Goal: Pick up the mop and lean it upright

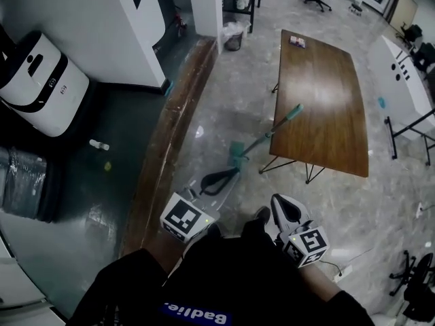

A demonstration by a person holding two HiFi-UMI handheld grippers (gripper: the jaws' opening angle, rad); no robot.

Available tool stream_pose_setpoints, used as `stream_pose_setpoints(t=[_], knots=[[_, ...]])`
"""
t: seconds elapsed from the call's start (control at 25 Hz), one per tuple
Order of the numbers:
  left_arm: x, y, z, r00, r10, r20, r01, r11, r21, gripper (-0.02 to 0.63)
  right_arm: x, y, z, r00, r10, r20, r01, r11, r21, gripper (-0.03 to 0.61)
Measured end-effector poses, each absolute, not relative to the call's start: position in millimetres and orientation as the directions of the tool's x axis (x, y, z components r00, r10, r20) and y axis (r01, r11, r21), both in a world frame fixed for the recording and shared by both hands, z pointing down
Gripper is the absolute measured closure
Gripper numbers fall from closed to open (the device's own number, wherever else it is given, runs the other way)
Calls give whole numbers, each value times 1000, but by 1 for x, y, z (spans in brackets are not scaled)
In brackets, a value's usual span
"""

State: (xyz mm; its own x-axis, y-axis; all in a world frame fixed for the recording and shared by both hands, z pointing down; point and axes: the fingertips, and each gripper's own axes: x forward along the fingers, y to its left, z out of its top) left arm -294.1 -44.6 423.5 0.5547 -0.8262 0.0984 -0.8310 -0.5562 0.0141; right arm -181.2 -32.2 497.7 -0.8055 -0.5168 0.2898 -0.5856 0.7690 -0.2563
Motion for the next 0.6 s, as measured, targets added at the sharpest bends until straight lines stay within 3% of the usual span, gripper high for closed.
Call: stream_pose_setpoints(t=[0.28, 0.6], knots=[[-302, 3, 420, 561, -826, 61, -828, -556, 77, 595, -184, 7, 483, -767, -551, 329, -625, 758, -186, 574], [-267, 31, 391, 536, -844, 22, -843, -534, 61, 595, -170, 19, 459, -803, -540, 252, -578, 809, -108, 574]])
